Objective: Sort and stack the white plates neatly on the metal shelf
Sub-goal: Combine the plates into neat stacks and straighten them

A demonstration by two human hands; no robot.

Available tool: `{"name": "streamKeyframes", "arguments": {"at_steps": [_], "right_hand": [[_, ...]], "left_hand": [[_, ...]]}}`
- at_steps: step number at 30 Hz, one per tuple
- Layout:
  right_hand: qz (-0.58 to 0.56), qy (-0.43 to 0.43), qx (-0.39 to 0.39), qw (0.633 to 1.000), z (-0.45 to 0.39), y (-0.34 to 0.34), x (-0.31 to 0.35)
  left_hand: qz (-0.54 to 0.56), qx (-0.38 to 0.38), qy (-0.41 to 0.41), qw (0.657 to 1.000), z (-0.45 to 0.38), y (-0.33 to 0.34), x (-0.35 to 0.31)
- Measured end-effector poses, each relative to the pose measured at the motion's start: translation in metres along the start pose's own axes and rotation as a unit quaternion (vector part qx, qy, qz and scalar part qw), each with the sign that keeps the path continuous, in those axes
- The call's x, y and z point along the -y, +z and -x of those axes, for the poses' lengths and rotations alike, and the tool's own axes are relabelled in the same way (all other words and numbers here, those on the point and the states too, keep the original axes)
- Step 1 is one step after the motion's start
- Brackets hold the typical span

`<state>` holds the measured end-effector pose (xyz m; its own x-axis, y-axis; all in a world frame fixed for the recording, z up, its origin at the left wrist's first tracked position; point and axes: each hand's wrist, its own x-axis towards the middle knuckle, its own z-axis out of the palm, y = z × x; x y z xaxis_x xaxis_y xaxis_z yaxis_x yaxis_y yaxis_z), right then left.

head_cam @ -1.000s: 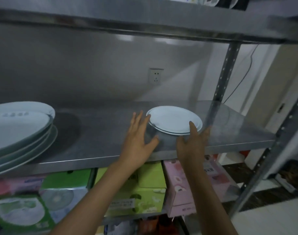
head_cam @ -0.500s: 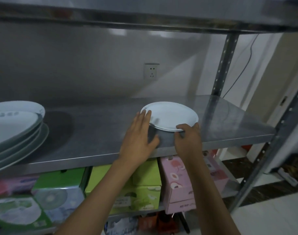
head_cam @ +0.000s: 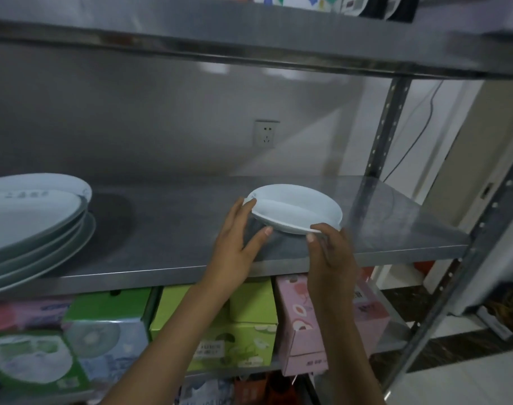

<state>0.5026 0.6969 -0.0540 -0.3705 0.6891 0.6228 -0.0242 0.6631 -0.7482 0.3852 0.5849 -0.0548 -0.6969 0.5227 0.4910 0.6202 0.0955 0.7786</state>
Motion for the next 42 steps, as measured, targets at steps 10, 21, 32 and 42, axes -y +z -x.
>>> {"name": "streamKeyframes", "arguments": {"at_steps": [10, 21, 32, 42], "right_hand": [[-0.133, 0.016, 0.052, 0.99, 0.014, 0.018, 0.057], [-0.33, -0.04, 0.164, 0.929, 0.052, 0.104, 0.169], [-0.411, -0.065, 0.3, 0.859, 0.165, 0.198, 0.312], [-0.271, -0.114, 0.414, 0.862, 0.277, 0.331, 0.382]], "left_hand": [[-0.023, -0.131, 0.068, 0.989, 0.013, -0.068, -0.038], [-0.214, -0.305, 0.117, 0.921, 0.069, -0.232, -0.046], [-0.294, -0.46, 0.064, 0.835, 0.164, -0.397, -0.037], [-0.294, -0.472, -0.002, 0.831, 0.201, -0.553, 0.039]]}}
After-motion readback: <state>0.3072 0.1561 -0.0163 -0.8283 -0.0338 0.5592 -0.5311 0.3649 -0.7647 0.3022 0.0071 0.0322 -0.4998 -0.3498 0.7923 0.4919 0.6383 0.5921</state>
